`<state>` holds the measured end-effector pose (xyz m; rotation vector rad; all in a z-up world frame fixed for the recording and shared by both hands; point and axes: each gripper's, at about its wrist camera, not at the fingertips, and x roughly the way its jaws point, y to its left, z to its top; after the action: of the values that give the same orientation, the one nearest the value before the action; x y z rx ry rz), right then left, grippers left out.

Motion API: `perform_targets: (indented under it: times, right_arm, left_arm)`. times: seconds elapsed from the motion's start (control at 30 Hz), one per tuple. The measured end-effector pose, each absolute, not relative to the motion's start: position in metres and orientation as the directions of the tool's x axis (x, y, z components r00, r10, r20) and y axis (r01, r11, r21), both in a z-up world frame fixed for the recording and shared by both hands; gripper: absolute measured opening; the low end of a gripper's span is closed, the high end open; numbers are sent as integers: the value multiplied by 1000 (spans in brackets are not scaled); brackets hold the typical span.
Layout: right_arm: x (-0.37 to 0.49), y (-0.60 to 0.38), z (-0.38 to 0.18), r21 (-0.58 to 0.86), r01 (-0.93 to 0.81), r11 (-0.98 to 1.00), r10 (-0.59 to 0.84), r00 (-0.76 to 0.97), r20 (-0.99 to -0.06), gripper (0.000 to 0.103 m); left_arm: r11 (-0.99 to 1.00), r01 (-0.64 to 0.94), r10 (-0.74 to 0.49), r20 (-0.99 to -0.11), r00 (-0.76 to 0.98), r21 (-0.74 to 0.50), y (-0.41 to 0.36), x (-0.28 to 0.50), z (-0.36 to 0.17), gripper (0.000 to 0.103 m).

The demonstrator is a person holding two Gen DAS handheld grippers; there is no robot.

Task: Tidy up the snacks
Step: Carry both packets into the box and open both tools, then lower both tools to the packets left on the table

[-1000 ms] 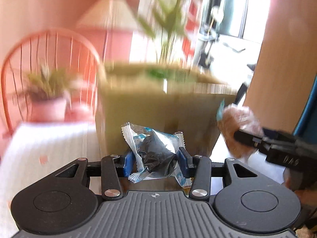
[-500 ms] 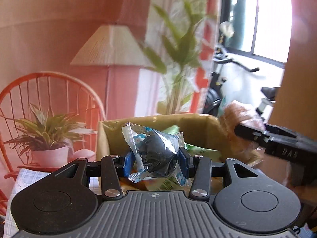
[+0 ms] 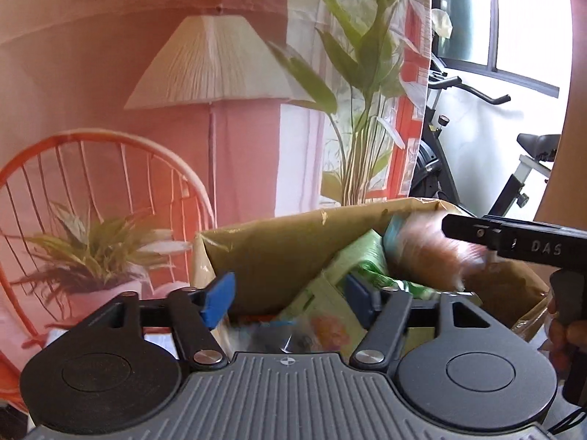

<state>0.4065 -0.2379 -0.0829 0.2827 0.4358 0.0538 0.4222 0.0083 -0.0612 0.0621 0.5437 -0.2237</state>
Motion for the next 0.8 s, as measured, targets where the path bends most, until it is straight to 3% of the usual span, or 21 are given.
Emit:
perform_targets:
  times: [0.8]
  right_arm:
    - [282, -202, -71, 215, -86, 973, 150, 942, -301, 88]
  left_arm:
    - [966, 240, -256, -502, 826, -99, 63, 316, -62, 72]
